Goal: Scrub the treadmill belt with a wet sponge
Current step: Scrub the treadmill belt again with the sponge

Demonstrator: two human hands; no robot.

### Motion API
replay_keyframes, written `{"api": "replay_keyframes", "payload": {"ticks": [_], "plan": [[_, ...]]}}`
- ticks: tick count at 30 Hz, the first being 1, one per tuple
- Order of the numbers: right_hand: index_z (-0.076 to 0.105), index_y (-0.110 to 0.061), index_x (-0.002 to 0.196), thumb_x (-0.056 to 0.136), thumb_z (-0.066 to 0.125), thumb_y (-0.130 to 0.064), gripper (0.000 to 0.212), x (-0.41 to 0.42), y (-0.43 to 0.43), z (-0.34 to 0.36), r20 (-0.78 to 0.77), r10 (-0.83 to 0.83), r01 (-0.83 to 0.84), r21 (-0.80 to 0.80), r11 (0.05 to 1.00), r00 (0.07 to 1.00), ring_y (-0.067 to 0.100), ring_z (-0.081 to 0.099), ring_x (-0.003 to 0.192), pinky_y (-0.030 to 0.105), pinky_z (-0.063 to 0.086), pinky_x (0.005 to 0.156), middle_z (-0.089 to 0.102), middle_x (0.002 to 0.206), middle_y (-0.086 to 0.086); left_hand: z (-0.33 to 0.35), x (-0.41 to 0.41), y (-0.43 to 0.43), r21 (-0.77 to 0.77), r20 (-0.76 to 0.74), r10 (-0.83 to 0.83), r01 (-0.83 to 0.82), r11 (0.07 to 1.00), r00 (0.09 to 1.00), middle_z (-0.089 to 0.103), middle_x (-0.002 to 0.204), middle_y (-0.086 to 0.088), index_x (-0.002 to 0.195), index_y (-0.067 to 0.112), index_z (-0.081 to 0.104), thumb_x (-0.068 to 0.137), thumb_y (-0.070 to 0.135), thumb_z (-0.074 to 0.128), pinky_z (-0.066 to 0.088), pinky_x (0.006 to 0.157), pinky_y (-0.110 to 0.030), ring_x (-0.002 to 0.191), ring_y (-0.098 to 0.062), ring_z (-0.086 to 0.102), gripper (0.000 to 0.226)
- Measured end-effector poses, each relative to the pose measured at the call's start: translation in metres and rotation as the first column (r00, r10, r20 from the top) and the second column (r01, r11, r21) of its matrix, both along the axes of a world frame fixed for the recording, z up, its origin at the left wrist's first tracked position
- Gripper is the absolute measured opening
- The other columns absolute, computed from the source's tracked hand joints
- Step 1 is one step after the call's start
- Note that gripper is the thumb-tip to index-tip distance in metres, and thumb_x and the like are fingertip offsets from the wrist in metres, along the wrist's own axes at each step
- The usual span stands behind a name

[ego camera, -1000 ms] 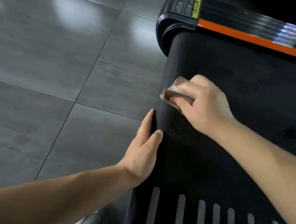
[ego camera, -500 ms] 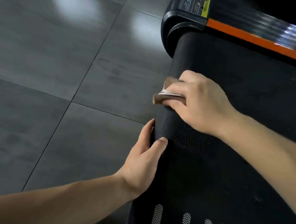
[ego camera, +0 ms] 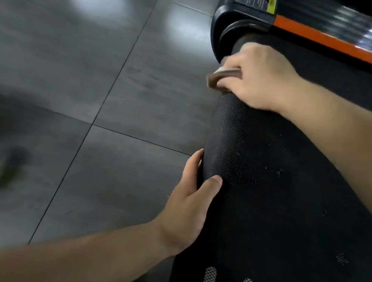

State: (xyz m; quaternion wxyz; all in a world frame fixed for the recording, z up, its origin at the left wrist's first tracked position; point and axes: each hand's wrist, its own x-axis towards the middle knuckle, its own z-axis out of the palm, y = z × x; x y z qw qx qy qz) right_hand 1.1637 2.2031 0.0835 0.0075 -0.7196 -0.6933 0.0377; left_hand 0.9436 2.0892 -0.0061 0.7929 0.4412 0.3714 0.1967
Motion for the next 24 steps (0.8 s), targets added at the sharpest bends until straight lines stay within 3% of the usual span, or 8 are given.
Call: {"api": "replay_keyframes", "payload": {"ticks": [6, 10, 12, 14, 17, 19, 21, 24], "plan": [[0.074, -0.017, 0.102, 0.092, 0.064, -0.043, 0.030, 0.036, 0.047, -0.006, -0.017, -0.275, 0.272, 0.217, 0.938, 0.961, 0.030, 0.061, 0.094, 0.039, 0.049, 0.078, 0.067, 0.103, 0.009, -0.005, -0.002, 0.000, 0.002, 0.029, -0.019, 0.019, 1.000, 0.999, 0.063, 0.124, 0.033, 0.146, 0.044, 0.036, 0.091, 0.037, 0.052, 0.050, 0.094, -0.017, 0.118, 0.006, 0.060, 0.059], [0.076, -0.021, 0.101, 0.093, 0.064, -0.042, 0.025, 0.019, 0.024, -0.002, -0.193, -0.221, 0.249, 0.138, 0.959, 0.956, 0.022, 0.064, 0.090, 0.037, 0.052, 0.080, 0.071, 0.094, 0.000, -0.009, -0.002, 0.000, 0.011, 0.052, -0.017, 0.017, 1.000, 0.999, 0.061, 0.137, 0.023, 0.154, 0.036, 0.032, 0.086, 0.044, 0.060, 0.043, 0.112, -0.031, 0.131, -0.002, 0.055, 0.074], [0.077, -0.026, 0.098, 0.092, 0.067, -0.042, 0.020, 0.003, -0.003, 0.003, -0.216, -0.134, 0.149, 0.052, 0.987, 0.967, 0.020, 0.064, 0.087, 0.035, 0.050, 0.079, 0.068, 0.087, -0.006, -0.009, -0.003, -0.001, -0.007, 0.060, -0.018, 0.018, 1.000, 0.998, 0.056, 0.146, 0.019, 0.158, 0.035, 0.028, 0.083, 0.048, 0.061, 0.036, 0.119, -0.038, 0.136, -0.004, 0.051, 0.083], [0.077, -0.030, 0.099, 0.091, 0.069, -0.044, 0.018, -0.017, -0.038, 0.002, -0.216, -0.023, 0.026, 0.011, 1.000, 0.976, 0.018, 0.058, 0.085, 0.031, 0.042, 0.074, 0.058, 0.082, -0.007, -0.008, -0.004, -0.002, -0.017, 0.070, -0.016, 0.018, 1.000, 0.997, 0.052, 0.150, 0.020, 0.160, 0.035, 0.025, 0.087, 0.042, 0.060, 0.034, 0.121, -0.036, 0.138, -0.001, 0.048, 0.081], [0.076, -0.020, 0.102, 0.090, 0.067, -0.047, 0.031, -0.031, -0.061, -0.005, 0.017, 0.101, -0.102, 0.128, 0.987, 0.995, 0.032, 0.055, 0.089, 0.037, 0.037, 0.075, 0.055, 0.088, 0.007, -0.006, -0.006, -0.004, -0.008, 0.077, -0.009, 0.009, 1.000, 0.997, 0.049, 0.151, 0.024, 0.161, 0.036, 0.024, 0.089, 0.041, 0.056, 0.033, 0.121, -0.029, 0.138, 0.004, 0.045, 0.079], [0.075, -0.015, 0.106, 0.092, 0.066, -0.048, 0.037, -0.026, -0.046, -0.005, 0.151, 0.011, -0.037, 0.173, 0.984, 0.989, 0.037, 0.055, 0.097, 0.041, 0.038, 0.078, 0.059, 0.096, 0.013, -0.008, -0.006, -0.005, -0.026, 0.082, 0.003, 0.000, 1.000, 0.997, 0.050, 0.148, 0.027, 0.161, 0.035, 0.023, 0.089, 0.040, 0.056, 0.038, 0.113, -0.018, 0.134, 0.009, 0.047, 0.079], [0.072, -0.018, 0.114, 0.095, 0.061, -0.050, 0.039, -0.021, -0.029, -0.003, 0.140, -0.120, 0.095, 0.175, 0.980, 0.983, 0.037, 0.053, 0.106, 0.040, 0.038, 0.081, 0.060, 0.105, 0.014, -0.006, -0.008, -0.008, -0.043, 0.088, 0.005, -0.001, 0.999, 0.996, 0.052, 0.145, 0.029, 0.160, 0.035, 0.023, 0.092, 0.040, 0.055, 0.041, 0.107, -0.013, 0.132, 0.010, 0.049, 0.076], [0.071, -0.019, 0.116, 0.096, 0.058, -0.049, 0.038, -0.037, -0.044, -0.006, 0.050, -0.170, 0.157, 0.203, 0.966, 0.984, 0.037, 0.053, 0.107, 0.041, 0.041, 0.082, 0.059, 0.107, 0.014, -0.009, -0.015, -0.018, -0.088, 0.092, 0.016, -0.007, 0.996, 0.996, 0.055, 0.147, 0.020, 0.160, 0.032, 0.026, 0.107, 0.035, 0.047, 0.039, 0.113, -0.019, 0.132, 0.005, 0.051, 0.057]]}}
